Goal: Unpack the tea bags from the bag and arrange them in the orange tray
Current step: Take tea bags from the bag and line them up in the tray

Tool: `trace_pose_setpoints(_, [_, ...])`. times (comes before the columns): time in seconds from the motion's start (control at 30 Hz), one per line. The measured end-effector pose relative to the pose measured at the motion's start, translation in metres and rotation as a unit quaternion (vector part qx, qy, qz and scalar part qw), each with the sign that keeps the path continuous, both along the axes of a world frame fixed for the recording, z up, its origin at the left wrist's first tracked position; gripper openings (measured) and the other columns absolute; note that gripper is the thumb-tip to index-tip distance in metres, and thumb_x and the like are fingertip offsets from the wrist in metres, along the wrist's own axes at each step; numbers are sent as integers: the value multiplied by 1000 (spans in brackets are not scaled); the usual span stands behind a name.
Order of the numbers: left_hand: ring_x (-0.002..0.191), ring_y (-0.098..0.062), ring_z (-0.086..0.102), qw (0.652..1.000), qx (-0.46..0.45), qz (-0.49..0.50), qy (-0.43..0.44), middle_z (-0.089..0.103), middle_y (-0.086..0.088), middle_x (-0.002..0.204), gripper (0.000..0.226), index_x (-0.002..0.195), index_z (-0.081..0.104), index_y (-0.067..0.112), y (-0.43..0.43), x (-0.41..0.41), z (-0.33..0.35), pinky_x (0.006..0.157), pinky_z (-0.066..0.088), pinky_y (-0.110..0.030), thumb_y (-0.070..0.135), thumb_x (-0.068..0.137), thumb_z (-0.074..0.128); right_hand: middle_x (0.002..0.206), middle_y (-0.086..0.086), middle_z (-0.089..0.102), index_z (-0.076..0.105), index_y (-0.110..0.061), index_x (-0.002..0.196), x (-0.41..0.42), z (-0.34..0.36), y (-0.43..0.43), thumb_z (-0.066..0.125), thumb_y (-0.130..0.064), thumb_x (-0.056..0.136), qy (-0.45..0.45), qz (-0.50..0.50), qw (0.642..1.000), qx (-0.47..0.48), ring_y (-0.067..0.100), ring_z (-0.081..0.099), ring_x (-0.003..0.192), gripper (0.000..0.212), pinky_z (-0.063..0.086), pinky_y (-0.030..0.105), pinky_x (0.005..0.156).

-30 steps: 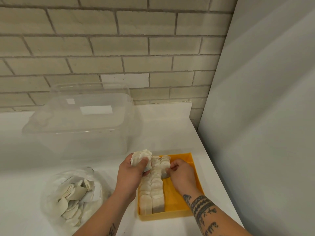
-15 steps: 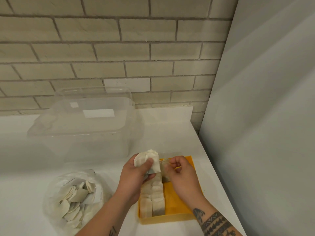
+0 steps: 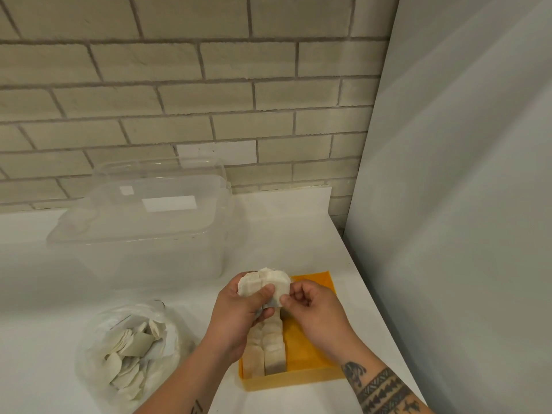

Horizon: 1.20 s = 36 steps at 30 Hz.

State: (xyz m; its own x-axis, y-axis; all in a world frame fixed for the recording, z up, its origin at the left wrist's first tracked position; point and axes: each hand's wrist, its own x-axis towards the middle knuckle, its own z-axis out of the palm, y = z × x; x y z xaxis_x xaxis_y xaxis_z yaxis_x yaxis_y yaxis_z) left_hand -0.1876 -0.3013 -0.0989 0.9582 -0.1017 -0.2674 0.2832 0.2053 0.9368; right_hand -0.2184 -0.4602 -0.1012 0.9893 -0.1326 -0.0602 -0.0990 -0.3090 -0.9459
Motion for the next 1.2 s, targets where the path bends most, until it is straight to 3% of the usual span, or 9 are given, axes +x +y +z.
trace_pose_setpoints(0.2, [86,-22,74,998,52,35,-28,75,-14,100,13,110,67,16,11,11,-5,69,55,-32,15,96,65,84,-3,72,71,-18,88,9,-8,-8,72,-25,91,10,-39,999,-19,12,65,77,8,50,16,66])
trace_pose_setpoints(0.33, [76,-19,72,991,101,75,-48,76,-2,91,20,109,64,27,17,21,-1,62,54,-32,14,94,62,88,-9,69,70,-22,91,9,-19,-11,69,-29,93,40,-55,997,-35,2,60,75,7,43,10,61])
trace_pose_setpoints(0.5, [68,-17,64,979,165,98,-61,72,-2,90,17,105,66,32,22,29,-5,54,49,-31,20,95,59,83,-6,67,68,-21,90,12,-32,-13,69,-26,94,89,-73,993,-17,6,58,70,6,47,20,64])
trace_pose_setpoints(0.63, [86,-20,69,953,275,98,-83,72,6,93,7,100,64,37,26,31,-18,74,59,-41,38,93,66,88,-11,68,68,-24,93,14,-36,-12,69,-26,94,104,-75,989,-67,1,60,79,3,41,11,62])
trace_pose_setpoints(0.7, [89,-17,63,934,333,96,-90,69,10,93,15,102,62,36,27,30,-20,77,52,-34,39,90,71,91,-13,67,69,-23,97,16,-38,-12,69,-26,94,115,-66,987,-89,-1,59,82,4,38,8,61])
trace_pose_setpoints(0.87, [81,-10,56,916,383,68,-94,58,21,83,29,103,58,33,27,25,-25,63,38,-15,24,84,79,95,-9,68,68,-21,101,20,-44,-10,70,-25,94,148,-62,978,-135,1,59,83,8,39,10,62])
trace_pose_setpoints(1.1, [79,-7,55,920,379,58,-81,59,22,83,28,102,59,33,28,26,-31,64,38,-14,18,86,75,95,-10,65,62,-27,99,20,-47,-7,73,-35,90,176,-58,966,-178,5,58,83,16,46,19,69])
trace_pose_setpoints(1.2, [76,1,53,920,378,60,-85,59,22,83,27,101,58,33,28,26,-32,63,36,-9,17,86,75,90,-14,57,57,-28,102,16,-44,-6,74,-41,88,184,-31,959,-211,1,51,76,25,38,15,59])
